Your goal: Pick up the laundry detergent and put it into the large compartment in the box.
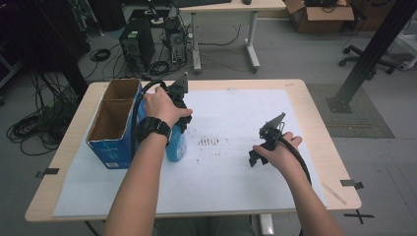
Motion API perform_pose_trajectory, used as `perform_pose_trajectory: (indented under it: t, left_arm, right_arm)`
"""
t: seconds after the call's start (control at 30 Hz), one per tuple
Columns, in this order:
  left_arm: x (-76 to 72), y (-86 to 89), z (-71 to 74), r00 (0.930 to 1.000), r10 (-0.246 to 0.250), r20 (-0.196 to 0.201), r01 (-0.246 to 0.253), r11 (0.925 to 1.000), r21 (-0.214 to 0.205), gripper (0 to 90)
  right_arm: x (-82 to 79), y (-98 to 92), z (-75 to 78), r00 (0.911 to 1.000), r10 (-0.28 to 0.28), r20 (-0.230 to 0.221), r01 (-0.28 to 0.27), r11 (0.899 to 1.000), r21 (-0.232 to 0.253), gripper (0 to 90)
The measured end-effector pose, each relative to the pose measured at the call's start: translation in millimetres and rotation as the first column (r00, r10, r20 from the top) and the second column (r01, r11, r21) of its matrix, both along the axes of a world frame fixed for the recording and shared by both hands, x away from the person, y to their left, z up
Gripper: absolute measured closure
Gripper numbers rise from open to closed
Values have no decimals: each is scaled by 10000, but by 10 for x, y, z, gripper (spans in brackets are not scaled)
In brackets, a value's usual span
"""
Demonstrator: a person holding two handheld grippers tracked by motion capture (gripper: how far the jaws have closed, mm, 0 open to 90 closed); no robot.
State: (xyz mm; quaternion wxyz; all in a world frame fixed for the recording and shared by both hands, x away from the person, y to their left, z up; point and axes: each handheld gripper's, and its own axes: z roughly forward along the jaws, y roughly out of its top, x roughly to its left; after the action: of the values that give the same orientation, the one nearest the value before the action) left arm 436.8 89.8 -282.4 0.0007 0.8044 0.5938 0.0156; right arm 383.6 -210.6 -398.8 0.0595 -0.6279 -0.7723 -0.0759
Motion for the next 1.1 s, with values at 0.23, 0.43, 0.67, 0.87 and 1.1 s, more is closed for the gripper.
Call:
perform_pose_trajectory:
  t: [0.23, 0.43, 0.67, 0.87, 1.1]
  left_arm:
    - [6, 6, 3, 10000, 23, -20, -23, 10000, 40, 367]
    - [11, 3, 5, 10000, 46, -54, -45, 10000, 70, 368]
    - [14, 4, 5, 10000, 68, -53, -67, 9999, 88, 371]
    - [7, 7, 28, 9999, 105, -30, -105, 9999, 41, 373]
    - [-29, 15, 278, 10000, 82, 4, -82, 9998, -153, 374]
  right_arm:
    - [0, -3, -7, 10000, 24, -36, -24, 10000, 4, 44]
    - [0, -10, -4, 10000, 19, -25, -18, 10000, 22, 44]
    - [-2, -14, -7, 10000, 7, -36, -7, 10000, 9, 44]
    - [6, -16, 8, 10000, 2, -23, -2, 10000, 27, 44]
    - [17, 4, 86, 10000, -2, 50, 2, 9999, 123, 45]
